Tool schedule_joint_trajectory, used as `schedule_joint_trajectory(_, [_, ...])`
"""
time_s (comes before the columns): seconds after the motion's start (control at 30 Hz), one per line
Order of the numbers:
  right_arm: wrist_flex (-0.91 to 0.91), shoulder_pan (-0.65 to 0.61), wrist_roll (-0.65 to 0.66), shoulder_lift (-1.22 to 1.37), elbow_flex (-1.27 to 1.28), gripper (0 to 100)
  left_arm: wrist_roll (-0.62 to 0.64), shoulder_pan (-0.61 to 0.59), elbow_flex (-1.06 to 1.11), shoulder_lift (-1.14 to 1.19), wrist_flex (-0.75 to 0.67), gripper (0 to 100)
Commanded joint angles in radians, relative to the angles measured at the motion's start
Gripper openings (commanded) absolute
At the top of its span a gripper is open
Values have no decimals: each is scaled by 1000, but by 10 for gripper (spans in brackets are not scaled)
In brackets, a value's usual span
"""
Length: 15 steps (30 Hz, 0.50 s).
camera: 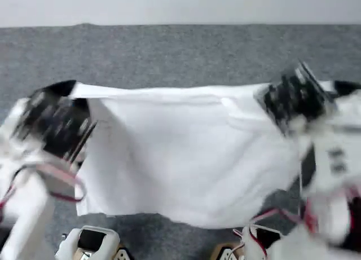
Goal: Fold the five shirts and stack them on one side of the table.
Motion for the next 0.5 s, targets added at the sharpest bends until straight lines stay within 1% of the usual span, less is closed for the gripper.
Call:
schedule_joint_trajectory(0.0, [-15, -90, -12, -8, 227, 10, -11, -2, 265, 8, -166, 6])
schedule_joint_trajectory(0.1, [-188, -139, -12, -8, 408, 10, -9, -26, 495, 8, -411, 6])
schedule_joint_trajectory(0.2, [-437, -147, -8, -7, 583, 10, -9, -40, 690, 8, -692, 6])
schedule_joint_trajectory(0.27, [-608, -147, -6, -7, 680, 10, -9, -40, 783, 8, -845, 6])
schedule_joint_trajectory(0.37, [-837, -147, -6, -7, 778, 10, -12, -37, 874, 12, -1016, 6])
schedule_joint_trajectory(0.47, [-1033, -148, -5, -2, 838, 10, -14, -40, 889, 60, -1119, 6])
